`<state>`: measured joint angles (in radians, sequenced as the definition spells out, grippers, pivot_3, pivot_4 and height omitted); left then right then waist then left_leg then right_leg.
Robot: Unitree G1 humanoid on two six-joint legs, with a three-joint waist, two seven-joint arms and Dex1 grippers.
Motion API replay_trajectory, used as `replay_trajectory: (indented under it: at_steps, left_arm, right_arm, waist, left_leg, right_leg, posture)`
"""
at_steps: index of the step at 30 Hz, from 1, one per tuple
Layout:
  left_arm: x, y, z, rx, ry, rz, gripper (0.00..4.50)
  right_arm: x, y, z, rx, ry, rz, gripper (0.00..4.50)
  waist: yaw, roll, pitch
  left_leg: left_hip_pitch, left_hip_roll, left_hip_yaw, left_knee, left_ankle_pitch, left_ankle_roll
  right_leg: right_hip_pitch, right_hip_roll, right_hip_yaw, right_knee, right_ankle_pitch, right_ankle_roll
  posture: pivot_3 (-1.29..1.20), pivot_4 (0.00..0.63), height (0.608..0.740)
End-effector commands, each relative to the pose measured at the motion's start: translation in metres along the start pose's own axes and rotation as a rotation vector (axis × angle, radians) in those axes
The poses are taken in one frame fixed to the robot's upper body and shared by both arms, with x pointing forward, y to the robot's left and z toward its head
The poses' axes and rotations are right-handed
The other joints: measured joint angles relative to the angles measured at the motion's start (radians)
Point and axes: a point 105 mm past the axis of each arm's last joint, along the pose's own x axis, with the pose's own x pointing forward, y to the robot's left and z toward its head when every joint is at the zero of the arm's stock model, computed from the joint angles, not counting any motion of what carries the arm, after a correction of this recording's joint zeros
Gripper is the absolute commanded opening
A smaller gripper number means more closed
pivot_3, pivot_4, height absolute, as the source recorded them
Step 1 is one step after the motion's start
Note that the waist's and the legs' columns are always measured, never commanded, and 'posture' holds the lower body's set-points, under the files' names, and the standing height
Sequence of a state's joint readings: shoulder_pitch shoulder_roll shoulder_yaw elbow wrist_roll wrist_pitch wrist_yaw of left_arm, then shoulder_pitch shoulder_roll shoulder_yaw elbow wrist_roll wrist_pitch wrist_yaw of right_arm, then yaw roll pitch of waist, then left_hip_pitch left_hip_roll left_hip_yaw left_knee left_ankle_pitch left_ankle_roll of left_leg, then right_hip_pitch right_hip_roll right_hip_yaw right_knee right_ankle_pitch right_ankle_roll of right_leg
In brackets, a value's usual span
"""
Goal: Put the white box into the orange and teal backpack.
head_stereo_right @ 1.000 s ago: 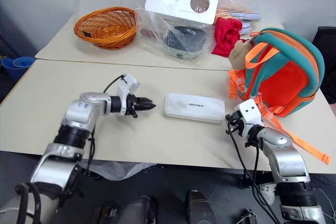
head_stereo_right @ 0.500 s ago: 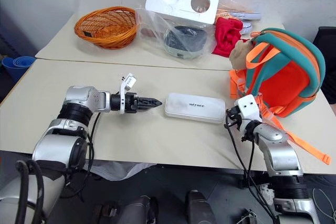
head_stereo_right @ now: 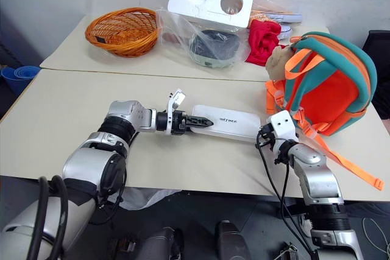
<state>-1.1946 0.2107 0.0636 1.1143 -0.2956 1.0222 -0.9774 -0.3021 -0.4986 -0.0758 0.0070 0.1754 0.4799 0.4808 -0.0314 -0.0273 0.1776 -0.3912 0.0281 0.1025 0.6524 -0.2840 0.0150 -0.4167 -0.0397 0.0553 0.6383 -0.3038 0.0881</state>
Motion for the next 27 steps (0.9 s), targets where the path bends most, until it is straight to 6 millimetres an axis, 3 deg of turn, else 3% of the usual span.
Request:
replay_trajectory:
  at_steps: [1, 5, 8, 10, 13, 18, 19, 23, 27]
  left_arm:
    - [-0.007, -0.010, 0.015, 0.020, -0.055, -0.037, 2.65]
    - [-0.013, -0.012, 0.017, 0.005, -0.073, -0.063, 1.51]
    - [-0.015, -0.018, 0.019, -0.005, -0.084, -0.104, 1.39]
    - [-0.019, -0.022, 0.021, -0.006, -0.089, -0.121, 1.39]
    - [-0.030, -0.026, 0.027, 0.000, -0.113, -0.135, 1.39]
    - [-0.071, -0.042, 0.043, 0.025, -0.229, -0.180, 1.39]
    - [-0.079, -0.046, 0.044, 0.037, -0.246, -0.184, 1.39]
    - [-0.101, -0.059, 0.042, 0.075, -0.290, -0.202, 1.39]
    - [-0.115, -0.071, 0.046, 0.120, -0.368, -0.215, 1.39]
  right_arm:
    - [-0.005, 0.001, 0.003, -0.011, -0.027, -0.007, 0.00]
    - [-0.008, 0.002, 0.002, -0.007, -0.034, -0.013, 0.00]
    - [-0.014, 0.000, 0.005, 0.001, -0.052, -0.036, 0.00]
    - [-0.023, -0.004, 0.010, 0.028, -0.069, -0.060, 0.37]
    - [-0.047, -0.012, 0.023, 0.087, -0.123, -0.112, 1.27]
    - [-0.084, -0.031, 0.044, 0.159, -0.203, -0.237, 2.81]
    - [-0.089, -0.035, 0.047, 0.171, -0.216, -0.258, 3.33]
    - [-0.087, -0.043, 0.060, 0.225, -0.253, -0.254, 4.47]
    - [-0.062, -0.051, 0.070, 0.251, -0.260, -0.224, 4.50]
  waist:
    - [0.000, 0.000, 0.000]
    - [0.000, 0.000, 0.000]
    - [0.000, 0.000, 0.000]
    - [0.001, 0.000, 0.000]
    - [0.003, 0.000, 0.000]
    - [-0.004, 0.000, 0.000]
    - [-0.004, 0.000, 0.000]
    - [-0.003, 0.000, 0.000]
    - [-0.003, 0.000, 0.000]
  left_leg:
    - [0.000, 0.000, 0.000, 0.000, 0.000, 0.000]
    - [0.000, 0.000, 0.000, 0.000, 0.000, -0.001]
    - [0.000, 0.000, 0.001, 0.000, 0.000, -0.001]
    - [0.000, 0.000, 0.001, 0.000, 0.000, -0.001]
    - [-0.001, 0.000, 0.001, -0.001, 0.001, -0.003]
    - [-0.002, 0.001, 0.001, -0.001, 0.002, -0.004]
    - [-0.001, 0.001, 0.000, -0.001, 0.003, -0.005]
    - [0.000, 0.001, 0.000, -0.001, 0.003, -0.006]
    - [0.000, 0.001, 0.000, -0.001, 0.003, -0.005]
  right_leg:
    - [0.000, 0.000, 0.000, 0.000, 0.000, 0.000]
    - [0.000, 0.000, -0.001, 0.000, 0.000, 0.000]
    - [0.000, 0.000, -0.001, 0.001, 0.000, 0.000]
    - [0.000, 0.000, -0.001, 0.001, 0.000, 0.000]
    - [-0.001, 0.000, 0.000, 0.004, 0.000, 0.000]
    - [-0.003, 0.000, 0.002, 0.007, 0.000, 0.000]
    - [-0.003, 0.000, 0.002, 0.007, 0.000, 0.000]
    - [-0.003, 0.000, 0.003, 0.006, -0.001, -0.001]
    - [-0.003, -0.001, 0.002, 0.006, -0.001, -0.001]
  posture:
    - [0.00, 0.150, 0.740]
    - [0.00, 0.150, 0.740]
    - [0.00, 0.150, 0.740]
    - [0.00, 0.150, 0.740]
    - [0.00, 0.150, 0.740]
    - [0.00, 0.150, 0.740]
    - [0.00, 0.150, 0.740]
    - [0.00, 0.150, 0.740]
    - [0.00, 0.150, 0.740]
